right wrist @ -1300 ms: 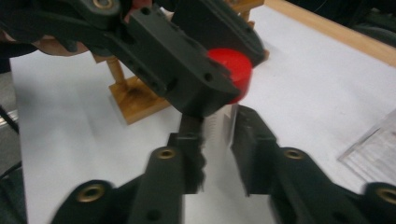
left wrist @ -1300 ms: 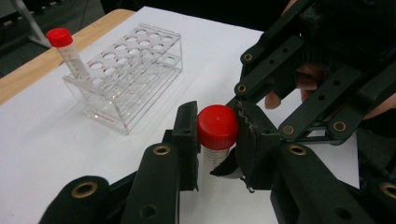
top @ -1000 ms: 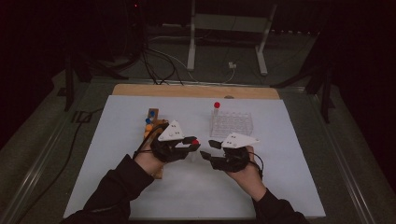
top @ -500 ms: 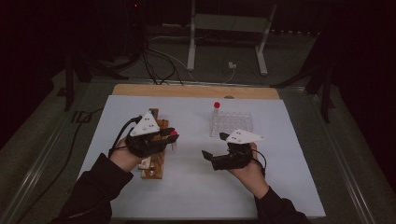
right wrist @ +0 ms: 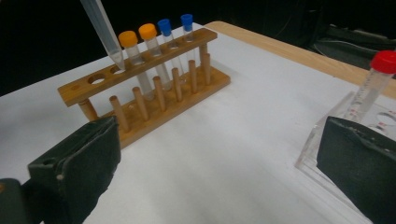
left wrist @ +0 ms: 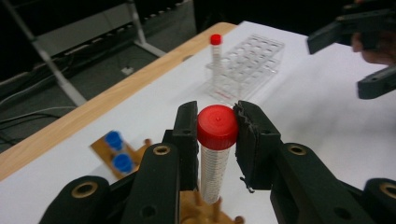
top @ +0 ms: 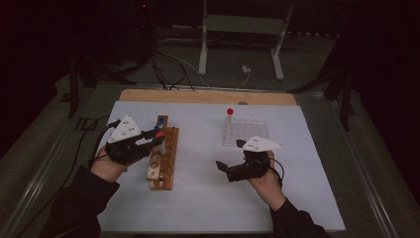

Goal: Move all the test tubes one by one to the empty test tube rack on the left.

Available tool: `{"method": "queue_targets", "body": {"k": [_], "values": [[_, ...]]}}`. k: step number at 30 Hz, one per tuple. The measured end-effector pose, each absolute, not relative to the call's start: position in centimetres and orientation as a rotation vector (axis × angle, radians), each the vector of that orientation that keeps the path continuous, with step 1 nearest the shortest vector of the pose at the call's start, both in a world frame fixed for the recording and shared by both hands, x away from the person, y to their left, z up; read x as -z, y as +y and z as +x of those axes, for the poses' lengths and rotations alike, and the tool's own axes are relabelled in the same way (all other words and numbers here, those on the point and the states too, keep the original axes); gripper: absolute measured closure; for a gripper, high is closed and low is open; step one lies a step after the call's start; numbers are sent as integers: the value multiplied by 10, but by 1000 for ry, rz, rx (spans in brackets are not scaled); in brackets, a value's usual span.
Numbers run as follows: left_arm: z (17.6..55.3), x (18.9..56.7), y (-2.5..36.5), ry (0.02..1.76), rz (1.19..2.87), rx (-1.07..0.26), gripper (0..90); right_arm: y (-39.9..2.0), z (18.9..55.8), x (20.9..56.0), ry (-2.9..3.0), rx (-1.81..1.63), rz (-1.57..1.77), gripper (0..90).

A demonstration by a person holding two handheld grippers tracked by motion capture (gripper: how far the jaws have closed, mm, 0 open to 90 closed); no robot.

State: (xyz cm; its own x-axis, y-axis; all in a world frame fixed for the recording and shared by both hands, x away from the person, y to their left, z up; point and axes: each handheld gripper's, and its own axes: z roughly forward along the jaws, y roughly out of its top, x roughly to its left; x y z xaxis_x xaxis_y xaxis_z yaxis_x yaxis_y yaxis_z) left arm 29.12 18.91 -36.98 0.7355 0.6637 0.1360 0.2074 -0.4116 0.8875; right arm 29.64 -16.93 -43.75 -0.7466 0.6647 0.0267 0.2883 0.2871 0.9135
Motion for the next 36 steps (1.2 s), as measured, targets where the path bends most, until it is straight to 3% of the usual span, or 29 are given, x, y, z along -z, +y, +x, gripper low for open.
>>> {"method": "queue_targets", "body": {"k": [10,24,36], "values": [[294,388,202,730,1987,-634,719,-170,297,438,2203,-1448,861,0],[301,427,202,794,2023,-557,718,-172,299,439,2225,-1444,876,0],[302,438,198,796,2069,-571,716,-172,300,439,2233,-1441,882,0]]}}
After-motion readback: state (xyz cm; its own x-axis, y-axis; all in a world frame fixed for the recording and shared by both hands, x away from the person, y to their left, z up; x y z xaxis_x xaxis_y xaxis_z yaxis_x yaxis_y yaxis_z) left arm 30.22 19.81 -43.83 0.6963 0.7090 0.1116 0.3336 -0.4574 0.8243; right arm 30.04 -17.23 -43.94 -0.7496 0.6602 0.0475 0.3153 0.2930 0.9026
